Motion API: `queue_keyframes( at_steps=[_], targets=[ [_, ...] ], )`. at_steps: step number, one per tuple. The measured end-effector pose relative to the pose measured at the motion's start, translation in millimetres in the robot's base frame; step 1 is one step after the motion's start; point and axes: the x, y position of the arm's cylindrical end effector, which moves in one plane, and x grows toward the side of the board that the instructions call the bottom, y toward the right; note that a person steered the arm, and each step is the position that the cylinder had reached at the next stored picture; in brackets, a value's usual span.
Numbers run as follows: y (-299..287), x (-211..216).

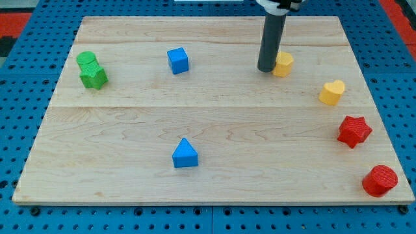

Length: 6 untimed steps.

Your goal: Slightly push the blue triangle to the left

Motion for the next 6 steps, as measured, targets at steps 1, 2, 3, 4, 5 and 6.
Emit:
queue_keyframes(
  at_steps=[1, 2, 3, 4, 5, 6],
  targets=[
    [-2, -7],
    [44, -6],
    [74, 12],
    [22, 30],
    [19, 113],
    [-7, 184]
  ],
)
